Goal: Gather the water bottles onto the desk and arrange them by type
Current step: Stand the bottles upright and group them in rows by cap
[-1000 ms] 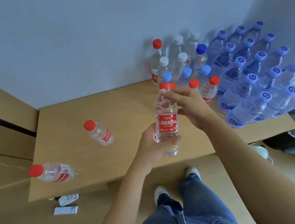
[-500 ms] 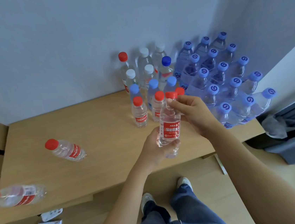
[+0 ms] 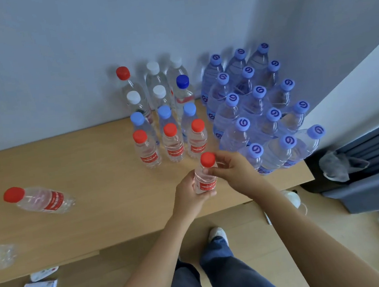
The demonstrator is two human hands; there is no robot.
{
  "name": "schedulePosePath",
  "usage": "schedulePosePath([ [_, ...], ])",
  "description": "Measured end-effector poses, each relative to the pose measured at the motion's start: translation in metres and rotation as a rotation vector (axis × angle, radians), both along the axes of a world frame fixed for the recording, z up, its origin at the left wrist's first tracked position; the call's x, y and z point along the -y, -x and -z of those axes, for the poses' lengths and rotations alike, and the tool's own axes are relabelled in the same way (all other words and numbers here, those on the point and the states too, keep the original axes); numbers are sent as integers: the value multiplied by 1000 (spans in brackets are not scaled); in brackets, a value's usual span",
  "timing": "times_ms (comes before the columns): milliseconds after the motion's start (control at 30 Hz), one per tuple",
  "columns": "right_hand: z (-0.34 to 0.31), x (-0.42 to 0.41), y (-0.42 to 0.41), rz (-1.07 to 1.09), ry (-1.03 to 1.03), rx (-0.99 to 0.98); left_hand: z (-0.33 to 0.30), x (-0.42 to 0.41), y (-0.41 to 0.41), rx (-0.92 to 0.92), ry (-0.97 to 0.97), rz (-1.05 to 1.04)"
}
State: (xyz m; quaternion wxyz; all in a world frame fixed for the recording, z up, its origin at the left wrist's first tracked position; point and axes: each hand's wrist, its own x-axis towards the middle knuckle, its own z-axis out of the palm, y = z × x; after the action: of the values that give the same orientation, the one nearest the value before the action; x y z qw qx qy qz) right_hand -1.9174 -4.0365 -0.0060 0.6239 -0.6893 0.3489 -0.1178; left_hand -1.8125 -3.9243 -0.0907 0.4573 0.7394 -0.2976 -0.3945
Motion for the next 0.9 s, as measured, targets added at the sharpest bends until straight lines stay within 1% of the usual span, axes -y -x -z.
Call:
schedulePosePath([
  [133, 11, -1, 7, -10, 63, -21, 5, 8, 11, 35, 21, -60],
  [233, 16, -3, 9, -11, 90, 8, 7, 11, 16, 65, 34, -94],
  [400, 20, -2, 5, -22, 221, -4, 7, 16, 19, 73, 60, -162],
  [567, 19, 2, -4, 51, 352, -36, 10, 28, 13, 85, 74, -189],
  [667, 20, 5, -10, 74, 389, -50, 15, 35, 7, 55, 47, -221],
  [900, 20, 16, -25, 85, 391, -44, 25, 50, -4, 88, 38, -270],
])
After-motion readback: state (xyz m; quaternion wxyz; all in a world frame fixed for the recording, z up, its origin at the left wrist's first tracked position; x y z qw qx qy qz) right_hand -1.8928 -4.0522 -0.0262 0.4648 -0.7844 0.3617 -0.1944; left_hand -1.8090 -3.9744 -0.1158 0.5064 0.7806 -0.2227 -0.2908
